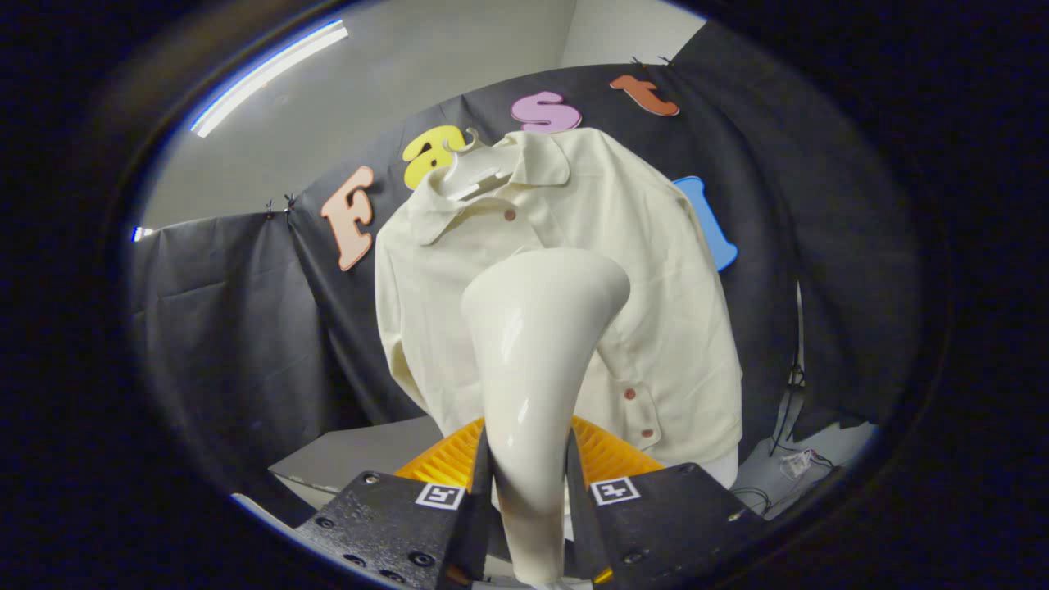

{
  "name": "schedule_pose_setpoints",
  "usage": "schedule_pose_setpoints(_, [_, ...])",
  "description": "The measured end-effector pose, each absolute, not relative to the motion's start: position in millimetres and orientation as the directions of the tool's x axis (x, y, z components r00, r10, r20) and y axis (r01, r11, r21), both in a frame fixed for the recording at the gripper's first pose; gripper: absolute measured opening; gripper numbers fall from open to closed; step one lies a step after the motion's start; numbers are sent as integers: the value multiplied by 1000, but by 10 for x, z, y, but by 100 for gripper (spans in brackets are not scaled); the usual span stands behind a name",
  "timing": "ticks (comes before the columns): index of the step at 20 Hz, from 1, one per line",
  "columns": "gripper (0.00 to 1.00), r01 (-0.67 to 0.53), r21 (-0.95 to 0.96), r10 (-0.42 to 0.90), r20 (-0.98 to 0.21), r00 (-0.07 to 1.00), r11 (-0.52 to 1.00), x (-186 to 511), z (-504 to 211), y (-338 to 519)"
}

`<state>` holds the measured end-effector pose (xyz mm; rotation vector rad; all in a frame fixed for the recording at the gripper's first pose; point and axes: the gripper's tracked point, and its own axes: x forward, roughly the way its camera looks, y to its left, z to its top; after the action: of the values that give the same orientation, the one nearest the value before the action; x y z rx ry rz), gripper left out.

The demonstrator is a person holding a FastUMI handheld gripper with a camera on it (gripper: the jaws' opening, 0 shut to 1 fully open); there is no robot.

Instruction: Iron the clothes twice with a garment steamer, once on the left side and once on the right side.

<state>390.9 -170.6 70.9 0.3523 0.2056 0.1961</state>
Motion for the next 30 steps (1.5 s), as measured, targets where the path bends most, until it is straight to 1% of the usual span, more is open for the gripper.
schedule_pose_setpoints(5, [41,-97,319,141,-118,983,943,4337,1247,-2139])
schedule_pose_setpoints(7, [41,-67,348,107,-99,989,935,4529,1382,-2256])
schedule_pose_setpoints(9, [42,-43,381,93,-113,989,923,4695,1374,-2344])
schedule_pose_setpoints(11, [42,0,386,50,-118,992,922,4842,1334,-2447])
schedule_pose_setpoints(15, [41,43,415,3,-109,994,909,5064,1382,-2604])
schedule_pose_setpoints(19, [41,26,415,25,-116,993,909,5223,1381,-2543])
schedule_pose_setpoints(23, [43,24,408,45,-158,986,912,5355,1126,-2469])
schedule_pose_setpoints(27, [42,-4,441,73,-139,988,898,5335,1040,-2483])
schedule_pose_setpoints(30, [42,-11,441,87,-153,984,898,5300,872,-2499])
